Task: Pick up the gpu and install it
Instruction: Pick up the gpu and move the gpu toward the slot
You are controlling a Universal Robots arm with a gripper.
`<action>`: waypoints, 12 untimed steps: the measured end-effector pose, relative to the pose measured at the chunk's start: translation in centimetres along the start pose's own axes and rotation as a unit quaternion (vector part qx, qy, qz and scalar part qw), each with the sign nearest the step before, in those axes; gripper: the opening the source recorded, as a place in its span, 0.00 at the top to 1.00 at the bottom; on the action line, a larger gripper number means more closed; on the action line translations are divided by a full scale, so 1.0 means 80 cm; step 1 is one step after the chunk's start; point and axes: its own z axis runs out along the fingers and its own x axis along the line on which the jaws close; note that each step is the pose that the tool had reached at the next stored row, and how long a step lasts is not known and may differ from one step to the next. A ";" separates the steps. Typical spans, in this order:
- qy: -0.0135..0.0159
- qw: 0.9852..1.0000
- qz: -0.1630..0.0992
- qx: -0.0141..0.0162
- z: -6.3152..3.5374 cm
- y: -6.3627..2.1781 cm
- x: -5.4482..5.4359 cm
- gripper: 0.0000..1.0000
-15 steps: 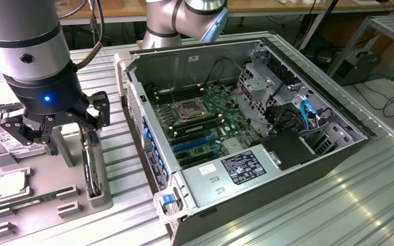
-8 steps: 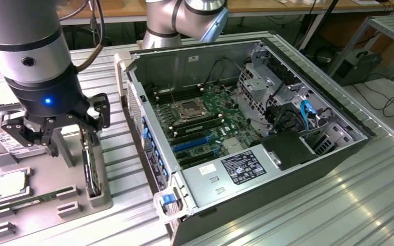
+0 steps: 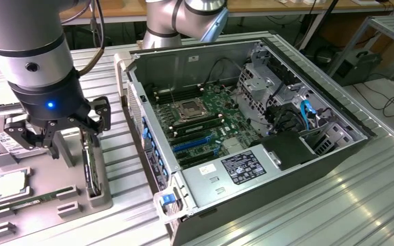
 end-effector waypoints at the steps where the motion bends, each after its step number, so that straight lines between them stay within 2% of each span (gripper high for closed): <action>1: 0.001 1.000 0.000 0.000 0.002 0.000 0.000 0.28; 4: 0.003 1.000 0.000 0.000 0.004 0.000 0.000 0.28; 12: 0.005 1.000 0.000 0.000 0.009 0.000 0.000 0.28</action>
